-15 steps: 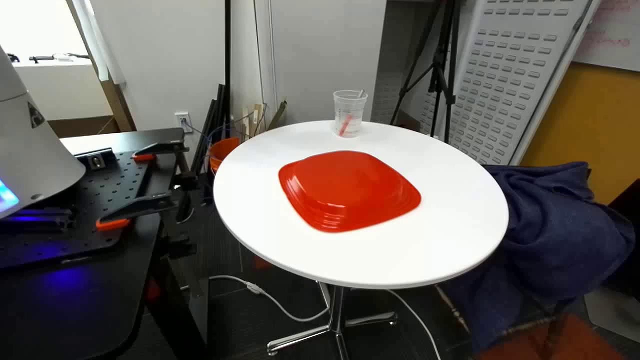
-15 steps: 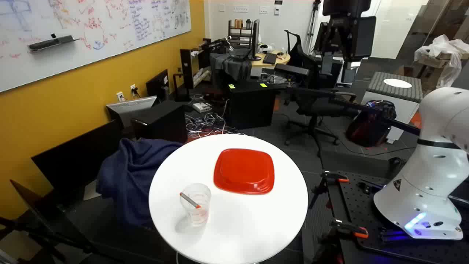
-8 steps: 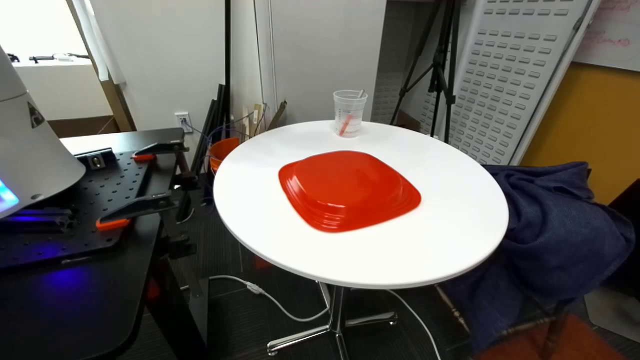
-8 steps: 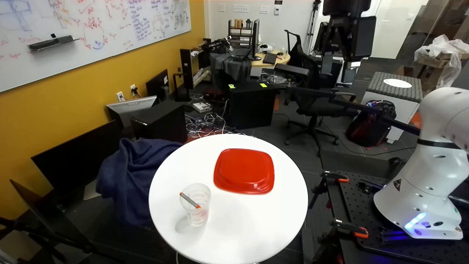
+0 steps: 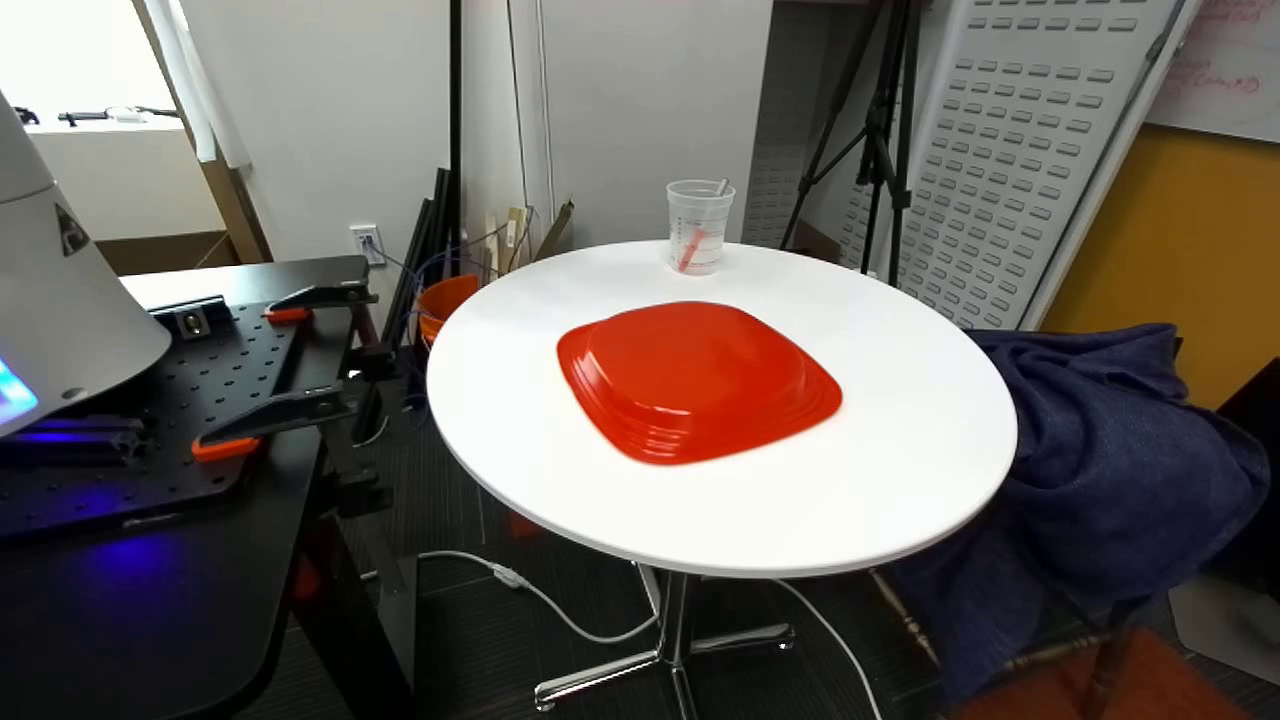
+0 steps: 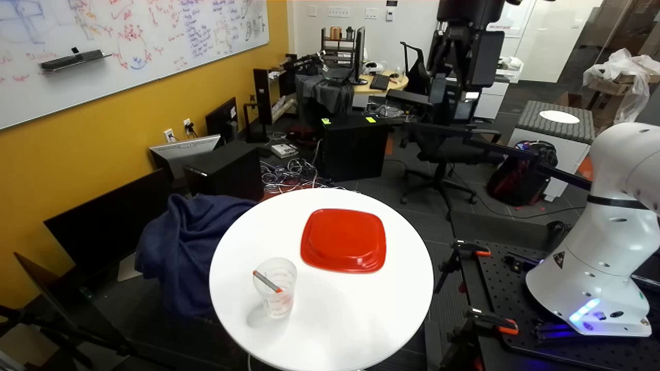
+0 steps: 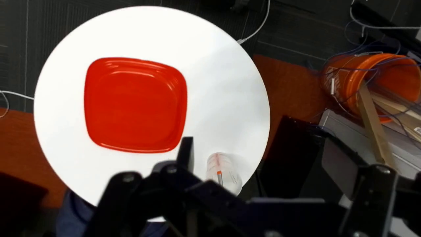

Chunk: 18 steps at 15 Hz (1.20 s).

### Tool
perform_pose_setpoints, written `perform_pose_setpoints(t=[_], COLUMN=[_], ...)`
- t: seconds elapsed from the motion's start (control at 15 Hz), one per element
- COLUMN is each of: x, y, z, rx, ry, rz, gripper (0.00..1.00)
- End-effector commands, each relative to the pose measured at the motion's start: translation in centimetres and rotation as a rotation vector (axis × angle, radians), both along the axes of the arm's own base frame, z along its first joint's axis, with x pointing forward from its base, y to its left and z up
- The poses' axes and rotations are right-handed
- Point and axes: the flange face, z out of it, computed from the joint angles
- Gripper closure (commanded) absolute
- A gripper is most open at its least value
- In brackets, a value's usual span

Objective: Remove the pen from the cup and put it on the table

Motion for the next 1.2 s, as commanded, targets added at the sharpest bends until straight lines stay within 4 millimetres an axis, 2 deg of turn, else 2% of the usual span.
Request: perform_pose_setpoints(t=[0.0,0.6,1.13], x=[2.2,8.0,12.1], y=[0.1,0.3,1.2], z=[-1.8,-8.1,-14.3], rx=[-0.008,0.037,0.062], ry=[-0.081,-0.282,-0.354], rz=[0.034,0.09,0.072], gripper=[0.0,0.0,0.0])
